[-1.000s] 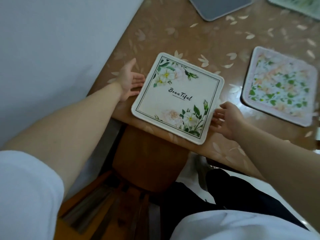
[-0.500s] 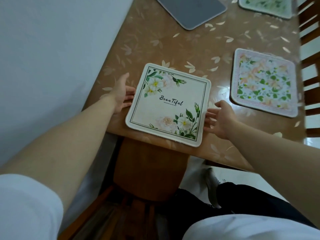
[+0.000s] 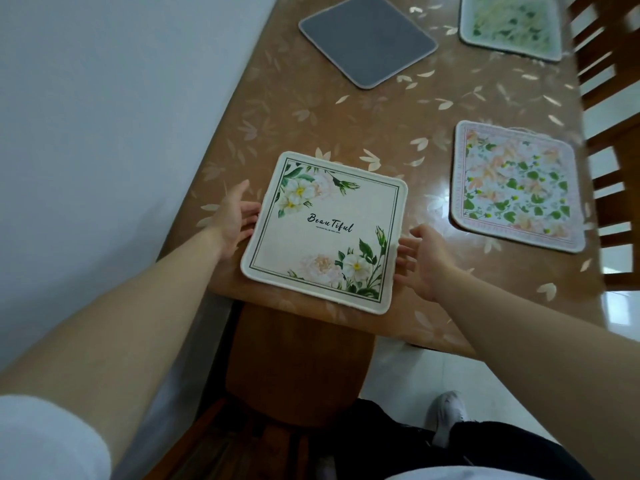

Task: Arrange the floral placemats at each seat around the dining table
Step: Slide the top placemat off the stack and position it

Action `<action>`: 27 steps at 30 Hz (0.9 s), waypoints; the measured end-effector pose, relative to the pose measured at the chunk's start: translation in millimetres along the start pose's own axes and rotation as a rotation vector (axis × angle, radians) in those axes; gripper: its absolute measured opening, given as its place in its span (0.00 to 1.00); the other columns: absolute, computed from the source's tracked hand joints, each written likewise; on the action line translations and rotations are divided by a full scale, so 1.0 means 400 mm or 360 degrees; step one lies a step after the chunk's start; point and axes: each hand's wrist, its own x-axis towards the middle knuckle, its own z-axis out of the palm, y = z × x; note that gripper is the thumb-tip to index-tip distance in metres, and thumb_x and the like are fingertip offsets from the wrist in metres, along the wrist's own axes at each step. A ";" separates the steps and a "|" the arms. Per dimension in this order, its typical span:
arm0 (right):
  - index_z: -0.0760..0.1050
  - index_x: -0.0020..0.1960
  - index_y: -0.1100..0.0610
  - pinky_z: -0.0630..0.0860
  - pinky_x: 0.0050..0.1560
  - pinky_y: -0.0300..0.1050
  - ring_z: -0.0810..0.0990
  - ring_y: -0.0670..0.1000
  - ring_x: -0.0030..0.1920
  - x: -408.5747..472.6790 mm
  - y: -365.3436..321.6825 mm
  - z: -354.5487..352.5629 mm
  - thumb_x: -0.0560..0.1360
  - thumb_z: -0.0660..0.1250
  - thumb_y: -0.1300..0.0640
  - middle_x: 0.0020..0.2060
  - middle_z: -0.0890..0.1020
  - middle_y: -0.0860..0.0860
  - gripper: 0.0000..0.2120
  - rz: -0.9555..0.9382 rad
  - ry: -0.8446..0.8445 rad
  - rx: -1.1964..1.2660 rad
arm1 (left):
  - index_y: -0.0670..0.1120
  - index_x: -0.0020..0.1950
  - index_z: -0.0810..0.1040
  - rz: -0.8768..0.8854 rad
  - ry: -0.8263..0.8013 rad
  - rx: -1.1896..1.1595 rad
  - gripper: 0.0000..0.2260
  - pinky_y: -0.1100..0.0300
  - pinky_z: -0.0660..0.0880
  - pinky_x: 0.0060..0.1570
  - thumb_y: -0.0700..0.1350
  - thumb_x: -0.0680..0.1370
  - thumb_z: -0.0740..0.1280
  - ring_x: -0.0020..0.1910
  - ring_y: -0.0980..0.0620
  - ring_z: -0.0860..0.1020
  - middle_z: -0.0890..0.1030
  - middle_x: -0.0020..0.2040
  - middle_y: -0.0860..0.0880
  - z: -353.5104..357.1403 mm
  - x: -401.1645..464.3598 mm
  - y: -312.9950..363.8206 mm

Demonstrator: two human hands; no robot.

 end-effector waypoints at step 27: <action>0.78 0.65 0.51 0.74 0.62 0.59 0.79 0.52 0.58 -0.116 -0.344 -0.086 0.81 0.62 0.38 0.59 0.80 0.50 0.21 -0.0306 -0.0303 0.0119 | 0.45 0.64 0.74 0.0295 0.0236 0.0055 0.29 0.47 0.67 0.64 0.67 0.80 0.52 0.63 0.47 0.73 0.75 0.64 0.46 0.320 -0.121 0.305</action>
